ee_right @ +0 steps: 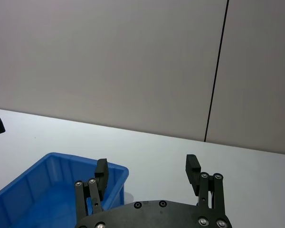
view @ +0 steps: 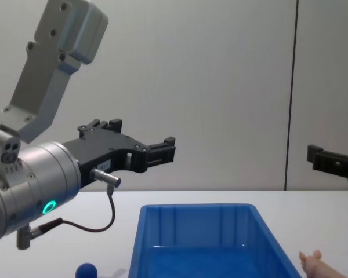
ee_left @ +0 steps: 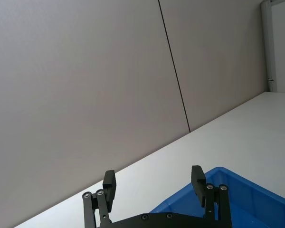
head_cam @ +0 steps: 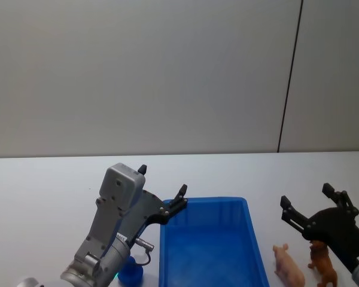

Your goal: Pick up the two dolls from the table and place them into the box.

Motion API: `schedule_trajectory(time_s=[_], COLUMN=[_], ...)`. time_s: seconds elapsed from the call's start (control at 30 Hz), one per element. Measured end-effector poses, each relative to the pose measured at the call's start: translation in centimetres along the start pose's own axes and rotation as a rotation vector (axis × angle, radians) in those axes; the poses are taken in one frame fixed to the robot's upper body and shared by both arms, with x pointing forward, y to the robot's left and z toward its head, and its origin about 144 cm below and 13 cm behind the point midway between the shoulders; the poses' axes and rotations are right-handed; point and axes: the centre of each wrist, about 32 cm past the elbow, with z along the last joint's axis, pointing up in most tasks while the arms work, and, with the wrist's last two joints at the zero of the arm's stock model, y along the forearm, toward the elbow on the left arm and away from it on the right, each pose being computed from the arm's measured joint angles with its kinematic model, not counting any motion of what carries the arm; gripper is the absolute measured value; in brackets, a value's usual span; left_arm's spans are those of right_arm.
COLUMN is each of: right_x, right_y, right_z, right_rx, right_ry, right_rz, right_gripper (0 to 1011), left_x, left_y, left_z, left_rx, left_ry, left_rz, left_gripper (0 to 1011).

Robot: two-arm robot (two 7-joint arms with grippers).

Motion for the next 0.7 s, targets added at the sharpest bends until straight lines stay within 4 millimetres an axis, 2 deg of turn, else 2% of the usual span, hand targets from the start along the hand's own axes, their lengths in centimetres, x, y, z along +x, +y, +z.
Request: schedule_trajectory(time_s=[0.7], right_x=[0.72], right_y=[-0.32], right_z=[-0.05], right_rx=[-0.171], right_ry=[0.055], right_rz=[-0.066], right_gripper=[1001], left_x=[0.0], left_y=[0.0], left_z=[0.0], left_rx=[0.0], left_ry=[0.0], left_rz=[0.0], left_gripper=[1001])
